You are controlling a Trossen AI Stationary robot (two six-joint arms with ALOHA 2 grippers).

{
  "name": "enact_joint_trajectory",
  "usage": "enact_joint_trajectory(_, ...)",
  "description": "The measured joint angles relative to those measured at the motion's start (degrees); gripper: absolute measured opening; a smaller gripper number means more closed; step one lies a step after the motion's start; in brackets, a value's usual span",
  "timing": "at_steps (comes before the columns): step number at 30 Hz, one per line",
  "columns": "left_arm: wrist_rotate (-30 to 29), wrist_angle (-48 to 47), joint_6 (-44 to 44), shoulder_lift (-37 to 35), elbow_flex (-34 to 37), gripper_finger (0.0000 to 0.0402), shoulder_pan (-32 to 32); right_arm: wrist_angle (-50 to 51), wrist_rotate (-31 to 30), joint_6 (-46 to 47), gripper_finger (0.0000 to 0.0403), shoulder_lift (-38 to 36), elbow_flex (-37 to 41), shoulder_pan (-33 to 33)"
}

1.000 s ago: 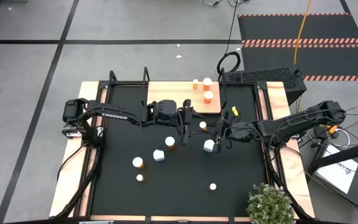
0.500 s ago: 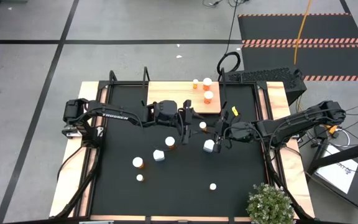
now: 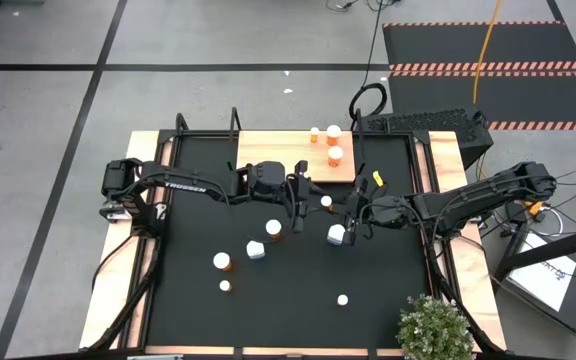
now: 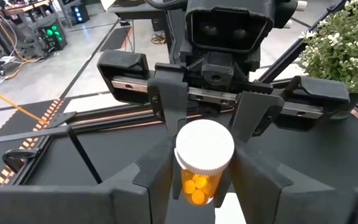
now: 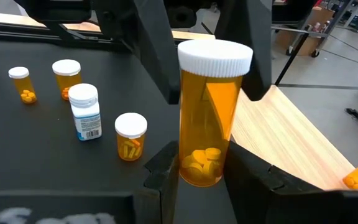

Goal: Pick and place medicine bottles onto shelf by color
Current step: Put the top right small orange pill bottle aligned with the other small orange pill bottle on the shelf

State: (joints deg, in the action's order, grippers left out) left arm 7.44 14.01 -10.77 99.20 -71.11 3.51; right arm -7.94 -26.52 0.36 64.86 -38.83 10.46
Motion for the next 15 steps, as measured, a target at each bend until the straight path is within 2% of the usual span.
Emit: enact_joint_trajectory(15,0.44,-0.58,-0.73,-0.02,0.0,0.0121,0.0,-0.04,-0.01,0.02,0.0109,0.0,0.0,0.01)
